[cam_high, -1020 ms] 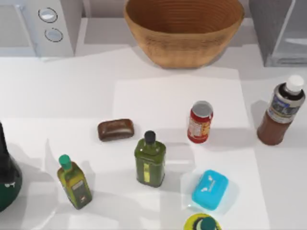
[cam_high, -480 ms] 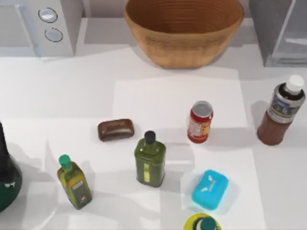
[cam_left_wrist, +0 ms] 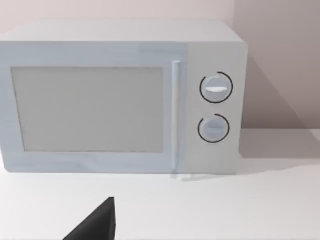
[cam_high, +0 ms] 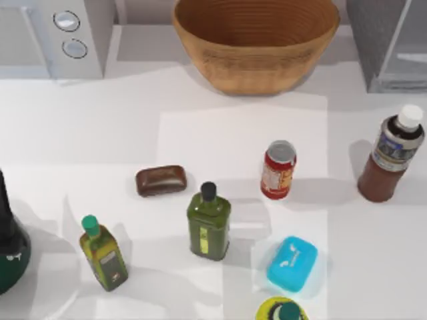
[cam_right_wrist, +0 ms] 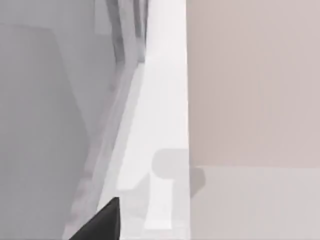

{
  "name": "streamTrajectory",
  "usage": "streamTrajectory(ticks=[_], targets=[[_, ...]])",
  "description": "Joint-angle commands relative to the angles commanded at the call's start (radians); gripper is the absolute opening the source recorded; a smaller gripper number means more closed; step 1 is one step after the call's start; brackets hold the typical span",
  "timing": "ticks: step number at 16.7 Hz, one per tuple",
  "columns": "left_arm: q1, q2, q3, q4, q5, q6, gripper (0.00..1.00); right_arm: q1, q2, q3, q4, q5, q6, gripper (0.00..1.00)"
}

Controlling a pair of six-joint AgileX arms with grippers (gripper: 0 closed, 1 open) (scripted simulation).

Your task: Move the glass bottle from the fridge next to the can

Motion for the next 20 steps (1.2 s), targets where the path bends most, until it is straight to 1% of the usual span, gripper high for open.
streamTrajectory(ticks=[2,8,11,14,20], targets=[[0.000,0.000,0.000,0.000,0.000,0.000,1.00,0.032,-0.003,-0.001,0.038,0.007,0.039,1.00],[0.000,0.000,0.000,0.000,0.000,0.000,1.00,0.027,-0.008,-0.008,0.046,0.008,0.043,1.00],[0.000,0.000,0.000,0.000,0.000,0.000,1.00,0.090,-0.020,-0.029,0.074,0.060,0.097,1.00],[0.000,0.000,0.000,0.000,0.000,0.000,1.00,0.243,-0.046,-0.077,0.133,0.176,0.207,1.00],[0.000,0.000,0.000,0.000,0.000,0.000,1.00,0.689,-0.140,-0.213,0.295,0.504,0.490,1.00]])
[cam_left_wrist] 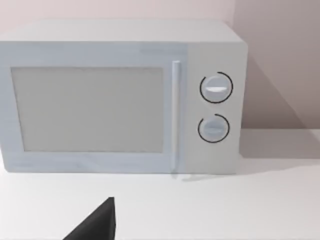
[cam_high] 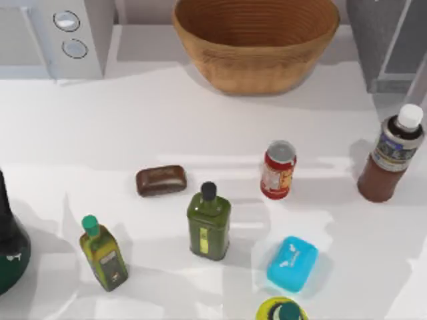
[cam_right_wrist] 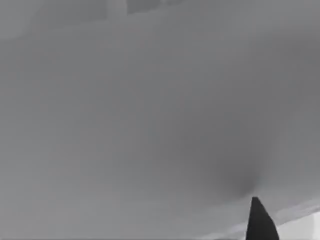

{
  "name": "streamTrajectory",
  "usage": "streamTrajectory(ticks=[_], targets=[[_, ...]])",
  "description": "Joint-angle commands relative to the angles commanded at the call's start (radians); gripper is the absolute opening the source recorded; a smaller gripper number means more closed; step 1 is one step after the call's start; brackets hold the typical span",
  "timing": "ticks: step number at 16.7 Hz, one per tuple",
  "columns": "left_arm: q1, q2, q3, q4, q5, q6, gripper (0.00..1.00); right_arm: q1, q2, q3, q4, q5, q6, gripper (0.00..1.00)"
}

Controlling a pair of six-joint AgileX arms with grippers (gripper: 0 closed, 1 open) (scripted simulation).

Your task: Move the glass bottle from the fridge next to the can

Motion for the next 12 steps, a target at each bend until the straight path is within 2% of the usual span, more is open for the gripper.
streamTrajectory(ticks=[3,5,12], targets=[[0.000,0.000,0.000,0.000,0.000,0.000,1.00,0.171,-0.048,-0.062,0.070,0.143,0.120,1.00],[0.000,0.000,0.000,0.000,0.000,0.000,1.00,0.232,-0.070,-0.089,0.101,0.203,0.171,1.00],[0.000,0.000,0.000,0.000,0.000,0.000,1.00,0.235,-0.058,-0.086,0.105,0.227,0.185,1.00]])
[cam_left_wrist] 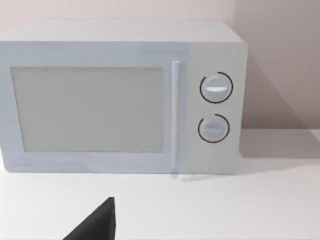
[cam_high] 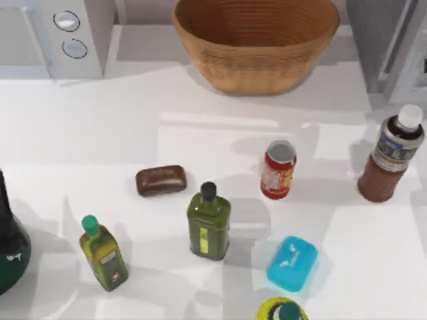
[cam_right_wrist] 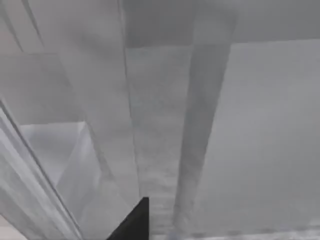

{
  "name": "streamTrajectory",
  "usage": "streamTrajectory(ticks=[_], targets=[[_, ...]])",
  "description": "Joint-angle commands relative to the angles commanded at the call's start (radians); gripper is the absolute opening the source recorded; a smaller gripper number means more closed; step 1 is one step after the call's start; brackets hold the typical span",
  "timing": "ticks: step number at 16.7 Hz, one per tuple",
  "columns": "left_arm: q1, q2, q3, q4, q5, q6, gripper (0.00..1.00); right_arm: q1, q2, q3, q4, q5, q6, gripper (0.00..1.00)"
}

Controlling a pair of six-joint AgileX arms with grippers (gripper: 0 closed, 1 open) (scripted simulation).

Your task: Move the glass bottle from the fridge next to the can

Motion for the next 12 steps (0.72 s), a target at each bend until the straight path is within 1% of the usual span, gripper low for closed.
streamTrajectory(ticks=[3,9,12], targets=[[0.000,0.000,0.000,0.000,0.000,0.000,1.00,0.001,0.082,0.097,-0.018,-0.001,0.003,1.00],[0.000,0.000,0.000,0.000,0.000,0.000,1.00,0.003,0.294,0.371,-0.075,0.005,0.002,1.00],[0.000,0.000,0.000,0.000,0.000,0.000,1.00,0.003,0.344,0.435,-0.090,0.007,0.002,1.00]])
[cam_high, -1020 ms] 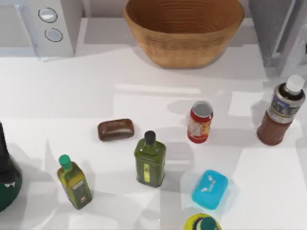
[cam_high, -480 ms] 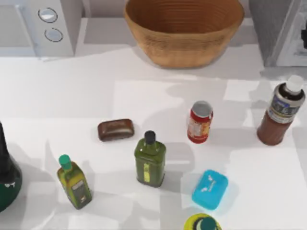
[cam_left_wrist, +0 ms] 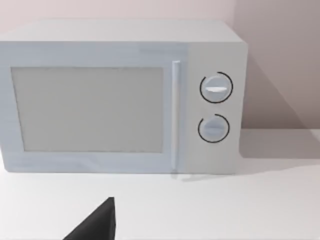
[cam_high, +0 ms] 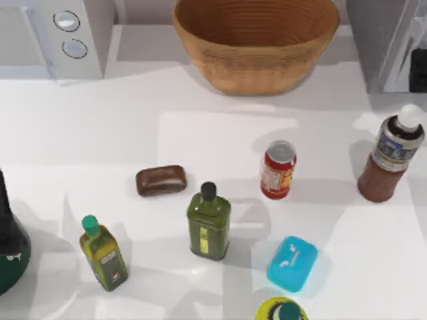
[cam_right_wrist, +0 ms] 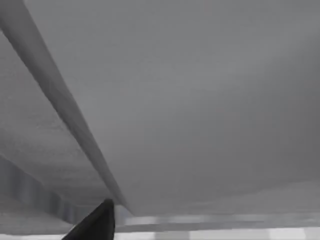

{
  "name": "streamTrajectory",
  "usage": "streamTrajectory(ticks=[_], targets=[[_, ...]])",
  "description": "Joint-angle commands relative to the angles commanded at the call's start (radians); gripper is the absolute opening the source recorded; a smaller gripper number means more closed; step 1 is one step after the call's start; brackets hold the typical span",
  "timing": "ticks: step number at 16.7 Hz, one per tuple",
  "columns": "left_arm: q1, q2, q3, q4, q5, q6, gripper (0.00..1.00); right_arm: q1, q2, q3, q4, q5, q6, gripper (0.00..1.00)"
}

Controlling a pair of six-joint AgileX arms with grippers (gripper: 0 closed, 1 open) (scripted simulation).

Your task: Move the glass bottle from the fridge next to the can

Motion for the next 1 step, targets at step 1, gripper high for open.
streamTrajectory(ticks=[1], targets=[[0.000,0.000,0.000,0.000,0.000,0.000,1.00,0.000,0.001,0.002,0.000,0.000,0.000,1.00]])
